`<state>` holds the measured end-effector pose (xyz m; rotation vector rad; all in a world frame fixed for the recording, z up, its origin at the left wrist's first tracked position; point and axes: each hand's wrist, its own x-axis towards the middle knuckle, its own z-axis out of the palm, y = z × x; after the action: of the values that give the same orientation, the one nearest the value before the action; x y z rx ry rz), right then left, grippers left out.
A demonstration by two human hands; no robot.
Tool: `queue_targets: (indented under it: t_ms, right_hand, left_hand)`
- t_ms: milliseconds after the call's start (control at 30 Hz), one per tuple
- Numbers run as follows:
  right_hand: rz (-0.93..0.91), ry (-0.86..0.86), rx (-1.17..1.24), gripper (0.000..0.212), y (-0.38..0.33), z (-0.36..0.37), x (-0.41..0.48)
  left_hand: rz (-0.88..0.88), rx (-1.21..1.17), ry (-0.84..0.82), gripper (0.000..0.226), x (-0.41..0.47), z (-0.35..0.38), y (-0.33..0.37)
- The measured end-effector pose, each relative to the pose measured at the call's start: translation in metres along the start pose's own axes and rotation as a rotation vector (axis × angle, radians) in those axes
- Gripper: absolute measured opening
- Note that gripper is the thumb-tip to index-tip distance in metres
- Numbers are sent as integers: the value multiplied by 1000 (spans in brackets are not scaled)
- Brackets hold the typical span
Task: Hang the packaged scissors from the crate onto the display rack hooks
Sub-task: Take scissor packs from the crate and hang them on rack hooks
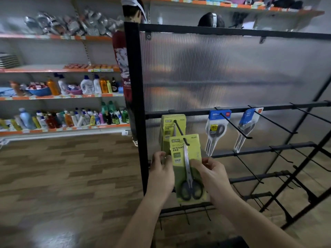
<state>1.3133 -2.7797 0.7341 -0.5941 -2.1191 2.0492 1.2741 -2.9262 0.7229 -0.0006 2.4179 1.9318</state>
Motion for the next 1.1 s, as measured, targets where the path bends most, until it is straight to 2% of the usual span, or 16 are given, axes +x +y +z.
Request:
queue_targets:
  t_ms: [100, 300, 400, 567, 633, 833, 933, 1100]
  right_hand:
    - [7, 27, -54, 17, 0, 14, 20]
    - [-4, 65, -102, 18, -12, 39, 58]
    - [-11, 110, -143, 18, -18, 45, 80]
    - [16, 121, -233, 48, -23, 43, 96]
    - [7, 75, -254, 60, -20, 34, 91]
    - [-179, -97, -520, 47, -29, -41, 42]
    - [-272, -59, -759, 55, -35, -100, 11]
    - [-231, 46, -995, 61, -38, -199, -45]
  left_hand:
    - [45, 40, -14, 19, -17, -8, 4]
    - [70, 142, -98, 38, -36, -24, 3]
    - [91, 195, -110, 35, -43, -29, 0]
    - [124, 265, -95, 25, -45, -22, -6]
    - [143, 309, -110, 20, -45, -15, -3]
    - [260, 450, -169, 33, -49, 24, 20]
    - [341, 533, -208, 36, -57, 53, 34]
    - [426, 612, -297, 44, -74, 121, 52]
